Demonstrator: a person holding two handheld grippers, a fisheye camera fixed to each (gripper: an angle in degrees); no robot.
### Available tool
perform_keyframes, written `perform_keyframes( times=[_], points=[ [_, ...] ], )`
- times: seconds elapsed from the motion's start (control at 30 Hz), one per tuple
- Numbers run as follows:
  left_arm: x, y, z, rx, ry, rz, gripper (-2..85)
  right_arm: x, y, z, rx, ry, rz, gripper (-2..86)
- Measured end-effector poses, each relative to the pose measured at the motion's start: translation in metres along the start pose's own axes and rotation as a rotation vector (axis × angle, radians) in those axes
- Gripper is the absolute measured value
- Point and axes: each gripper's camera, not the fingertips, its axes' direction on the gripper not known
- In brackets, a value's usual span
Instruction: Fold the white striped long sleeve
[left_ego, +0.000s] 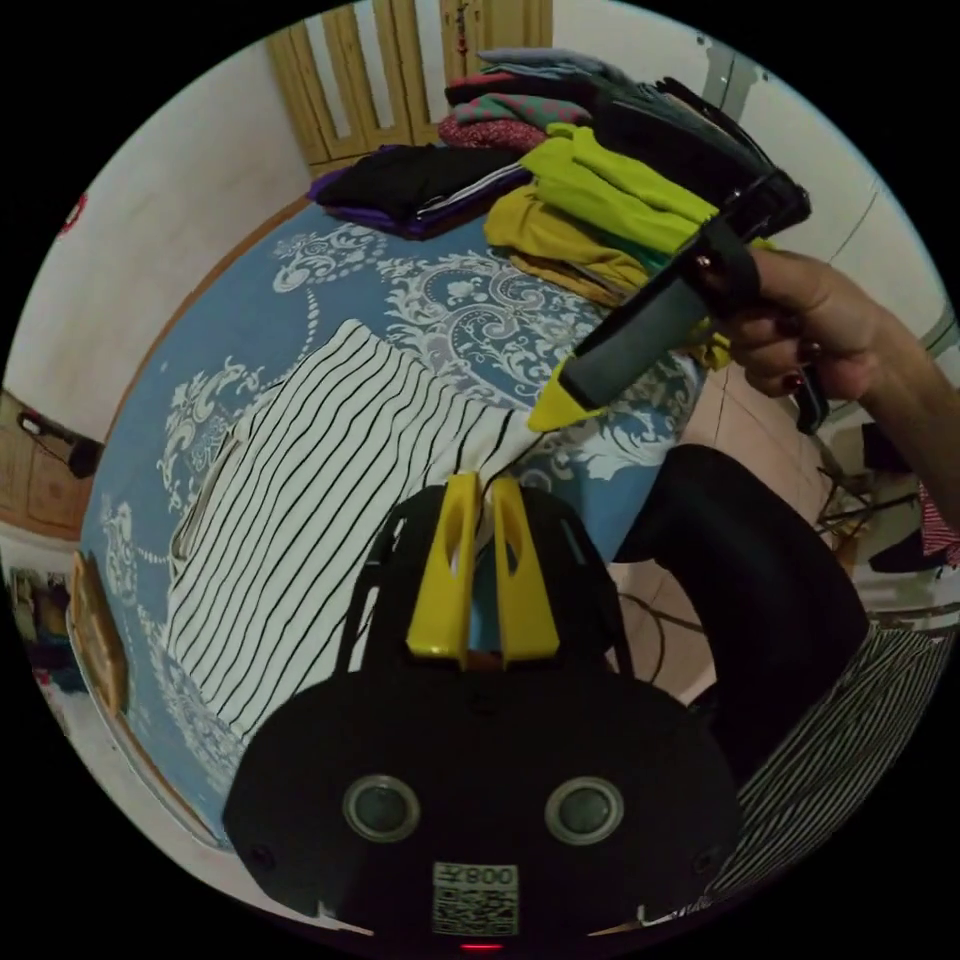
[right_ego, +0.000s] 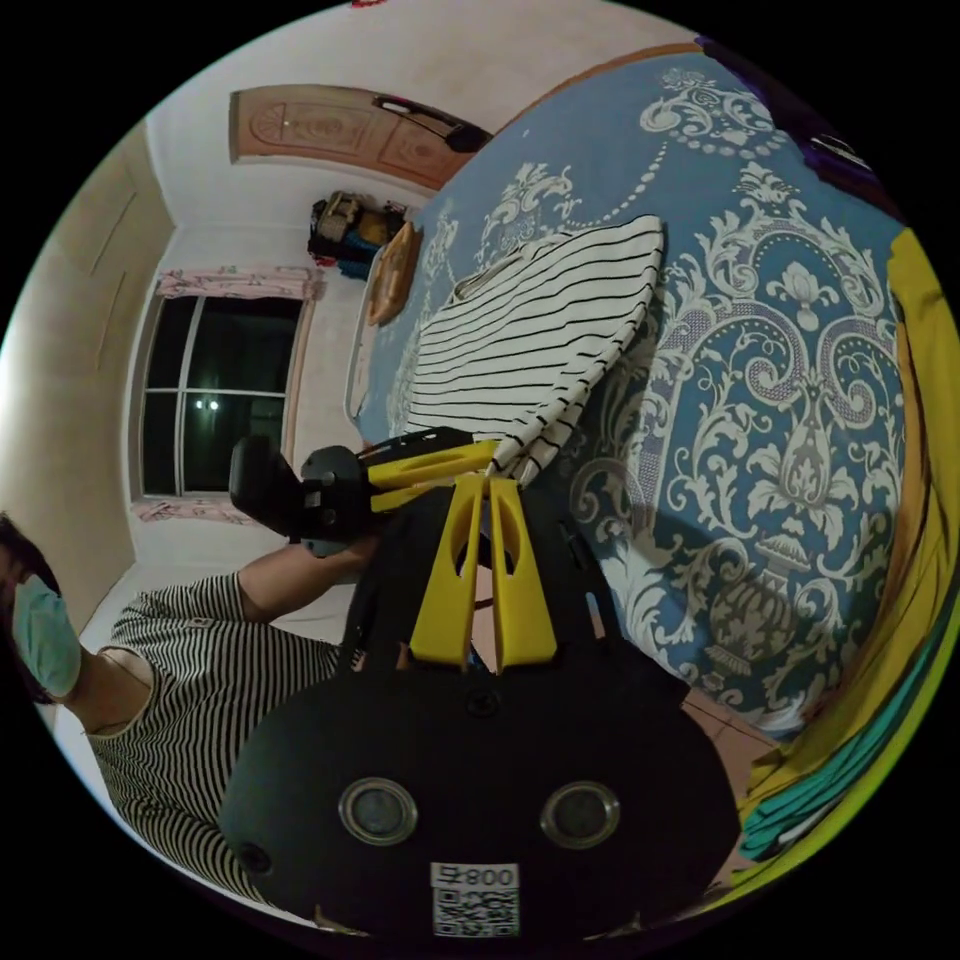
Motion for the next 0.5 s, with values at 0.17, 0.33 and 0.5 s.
perform_keyframes(
  times=[0.17, 0.33, 0.5],
  points=[
    [0.004, -0.014, -0.005, 0.094, 0.088, -0.160, 2.6, 0.015, -0.014, -0.011, 0.105, -0.054, 0.056, 0.9],
    [0.010, -0.024, -0.005, 0.142, 0.144, -0.227, 2.5, 0.049, -0.048, -0.007, 0.205, -0.097, 0.213, 3.5],
    [0.016, -0.034, -0.003, 0.161, 0.173, -0.244, 2.4, 0.054, -0.094, 0.004, 0.253, -0.115, 0.263, 6.6]
  ],
)
